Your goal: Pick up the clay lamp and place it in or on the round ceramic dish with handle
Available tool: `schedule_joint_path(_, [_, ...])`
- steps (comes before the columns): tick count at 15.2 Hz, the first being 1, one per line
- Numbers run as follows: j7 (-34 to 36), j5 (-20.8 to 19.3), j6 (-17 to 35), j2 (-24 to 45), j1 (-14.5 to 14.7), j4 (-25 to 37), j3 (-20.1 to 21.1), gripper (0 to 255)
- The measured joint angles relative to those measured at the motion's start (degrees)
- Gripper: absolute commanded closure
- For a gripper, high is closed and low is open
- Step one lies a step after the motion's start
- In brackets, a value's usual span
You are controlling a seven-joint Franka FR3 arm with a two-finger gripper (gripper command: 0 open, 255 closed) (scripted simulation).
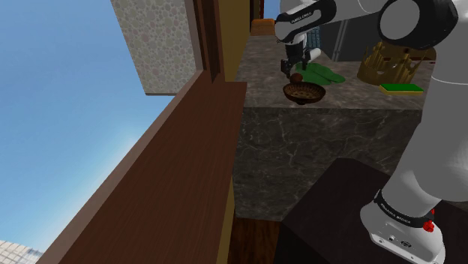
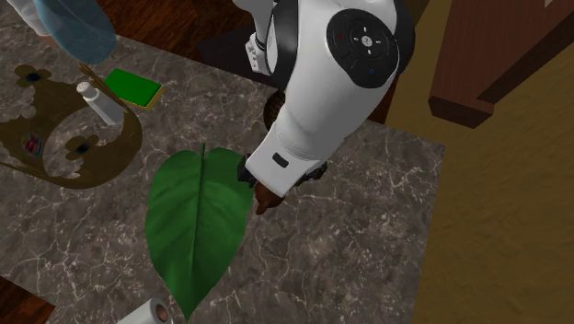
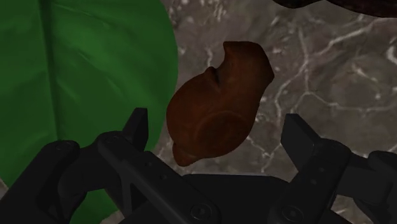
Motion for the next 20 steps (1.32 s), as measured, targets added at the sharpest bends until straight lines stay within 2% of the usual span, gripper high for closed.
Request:
schedule_joint_path(3, [0.23, -0.17, 2.33, 0.2, -0.19, -2.04, -0.14, 0])
schedule_joint_path(9, [0.26, -0.16, 2.87, 0.29, -0.25, -2.46, -0.16, 0])
schedule_joint_path(10, [0.26, -0.16, 2.87, 0.29, -0.25, -2.46, -0.16, 255])
schedule_joint_path(20, [0.26, -0.17, 2.88, 0.29, -0.26, -2.44, -0.17, 255])
